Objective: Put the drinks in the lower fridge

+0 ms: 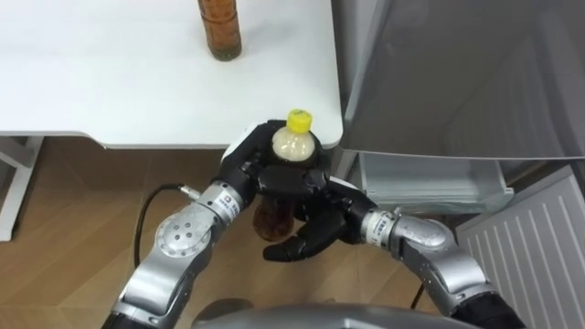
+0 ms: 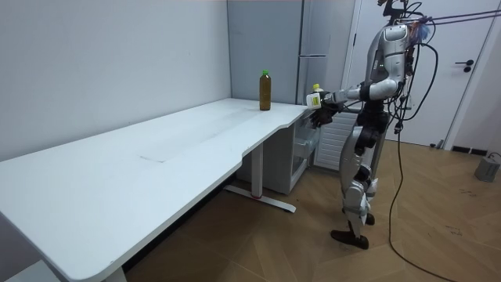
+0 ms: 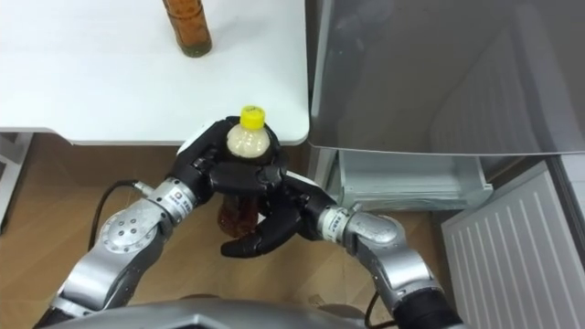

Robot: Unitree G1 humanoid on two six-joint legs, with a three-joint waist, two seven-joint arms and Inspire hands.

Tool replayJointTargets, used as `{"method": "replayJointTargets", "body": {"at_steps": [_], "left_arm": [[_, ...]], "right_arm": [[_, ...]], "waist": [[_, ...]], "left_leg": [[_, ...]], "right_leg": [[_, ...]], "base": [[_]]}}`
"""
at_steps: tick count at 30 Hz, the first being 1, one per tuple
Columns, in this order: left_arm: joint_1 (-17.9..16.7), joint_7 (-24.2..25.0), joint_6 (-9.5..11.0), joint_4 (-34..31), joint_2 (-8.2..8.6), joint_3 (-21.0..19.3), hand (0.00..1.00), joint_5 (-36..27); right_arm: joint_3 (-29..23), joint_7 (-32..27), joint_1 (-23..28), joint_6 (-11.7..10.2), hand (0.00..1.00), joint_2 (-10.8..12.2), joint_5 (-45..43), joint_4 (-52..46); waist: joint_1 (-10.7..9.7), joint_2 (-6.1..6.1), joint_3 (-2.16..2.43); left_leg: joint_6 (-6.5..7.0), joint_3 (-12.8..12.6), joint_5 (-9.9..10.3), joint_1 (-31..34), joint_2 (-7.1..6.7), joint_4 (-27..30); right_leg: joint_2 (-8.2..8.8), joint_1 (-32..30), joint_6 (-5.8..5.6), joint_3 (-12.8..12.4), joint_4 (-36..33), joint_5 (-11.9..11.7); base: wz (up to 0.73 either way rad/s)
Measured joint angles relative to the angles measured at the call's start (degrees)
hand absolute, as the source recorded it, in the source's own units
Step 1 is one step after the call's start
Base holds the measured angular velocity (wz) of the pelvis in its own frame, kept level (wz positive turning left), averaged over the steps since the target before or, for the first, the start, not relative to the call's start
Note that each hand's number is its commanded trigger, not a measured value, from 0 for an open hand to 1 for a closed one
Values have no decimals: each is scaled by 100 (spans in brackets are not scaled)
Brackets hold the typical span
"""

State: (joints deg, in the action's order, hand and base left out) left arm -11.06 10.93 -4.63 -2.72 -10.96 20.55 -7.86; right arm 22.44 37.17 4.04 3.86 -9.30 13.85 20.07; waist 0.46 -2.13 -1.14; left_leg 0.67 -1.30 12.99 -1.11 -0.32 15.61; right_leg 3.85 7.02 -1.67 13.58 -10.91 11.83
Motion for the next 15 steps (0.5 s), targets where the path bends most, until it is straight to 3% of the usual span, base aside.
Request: {"method": "replayJointTargets", "body": {"at_steps": [15], "left_arm": [[9,313,6,-82,135,162,98,-55]], "right_arm": [[3,-333,-4,0,100,-30,-28,37]], "waist": [[17,-30,9]], "left_leg": [[0,-29,0,-17,0,0]], "right_leg": [[-1,-7,-2,-70,2,-4]], "base": [[-1]]}}
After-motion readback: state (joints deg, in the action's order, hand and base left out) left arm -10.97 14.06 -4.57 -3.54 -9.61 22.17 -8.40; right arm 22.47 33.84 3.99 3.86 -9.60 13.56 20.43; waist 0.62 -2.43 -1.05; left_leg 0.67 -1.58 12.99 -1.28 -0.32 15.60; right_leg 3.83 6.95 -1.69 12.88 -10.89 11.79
